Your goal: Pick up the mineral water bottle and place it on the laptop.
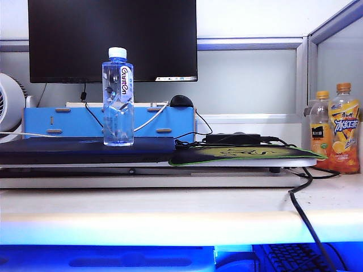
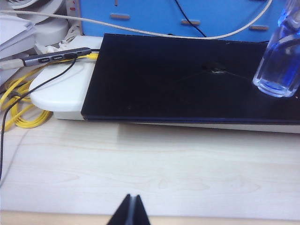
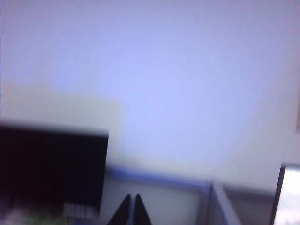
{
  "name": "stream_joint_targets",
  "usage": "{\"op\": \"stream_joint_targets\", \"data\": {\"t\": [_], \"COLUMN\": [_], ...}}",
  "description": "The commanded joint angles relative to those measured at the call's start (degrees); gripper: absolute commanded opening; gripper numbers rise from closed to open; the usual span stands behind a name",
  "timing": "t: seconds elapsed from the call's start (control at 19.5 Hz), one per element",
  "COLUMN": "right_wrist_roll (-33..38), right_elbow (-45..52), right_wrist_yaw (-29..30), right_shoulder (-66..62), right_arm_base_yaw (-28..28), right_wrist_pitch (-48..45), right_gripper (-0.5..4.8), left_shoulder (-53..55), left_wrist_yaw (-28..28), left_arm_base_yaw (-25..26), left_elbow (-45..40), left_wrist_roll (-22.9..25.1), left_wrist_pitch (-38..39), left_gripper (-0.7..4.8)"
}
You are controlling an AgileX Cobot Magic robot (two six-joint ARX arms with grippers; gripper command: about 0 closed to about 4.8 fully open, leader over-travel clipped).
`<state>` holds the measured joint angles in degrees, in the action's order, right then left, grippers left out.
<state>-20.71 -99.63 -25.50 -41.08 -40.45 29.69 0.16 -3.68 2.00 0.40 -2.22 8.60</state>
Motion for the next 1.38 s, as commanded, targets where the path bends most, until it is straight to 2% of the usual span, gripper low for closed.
{"op": "stream_joint_targets", "data": {"t": [0.05,0.26,0.46,0.62,0.72,0.92,1.08,1.18,1.38], "right_wrist_roll": [-0.3,-0.3,0.8,5.1,7.6,20.9,21.4,21.4,21.4], "right_elbow": [5.1,23.4,45.4,57.8,64.6,76.5,83.6,88.0,93.8], "right_wrist_yaw": [-0.3,0.3,8.4,16.7,19.6,23.8,28.1,31.5,31.6], "right_shoulder": [0.4,4.9,10.5,14.6,17.3,24.6,29.5,33.3,34.8], "right_arm_base_yaw": [-0.3,1.8,9.8,16.9,21.9,30.6,34.5,35.9,37.3], "right_wrist_pitch": [3.6,-12.8,-26.1,-27.4,-27.4,-30.2,-31.4,-32.0,-32.1], "right_gripper": [0.0,0.01,0.04,0.04,0.04,0.04,0.04,0.35,0.35], "left_shoulder": [-0.1,-0.1,-0.1,-0.1,-0.1,-0.1,-0.1,-0.1,-0.1], "left_wrist_yaw": [-0.2,-0.2,-0.2,-0.2,-0.2,-0.2,-0.2,-0.2,-0.2], "left_arm_base_yaw": [0.0,0.0,0.0,0.0,0.0,0.0,0.0,0.0,0.0], "left_elbow": [0.0,0.0,0.0,0.0,0.0,0.0,0.0,0.0,0.0], "left_wrist_roll": [0.1,0.1,0.1,0.1,0.1,0.1,0.1,0.1,0.1], "left_wrist_pitch": [0.1,0.1,0.1,0.1,0.1,0.1,0.1,0.1,0.1], "left_gripper": [-0.02,-0.02,-0.02,-0.02,-0.02,-0.02,-0.02,-0.02,-0.02]}}
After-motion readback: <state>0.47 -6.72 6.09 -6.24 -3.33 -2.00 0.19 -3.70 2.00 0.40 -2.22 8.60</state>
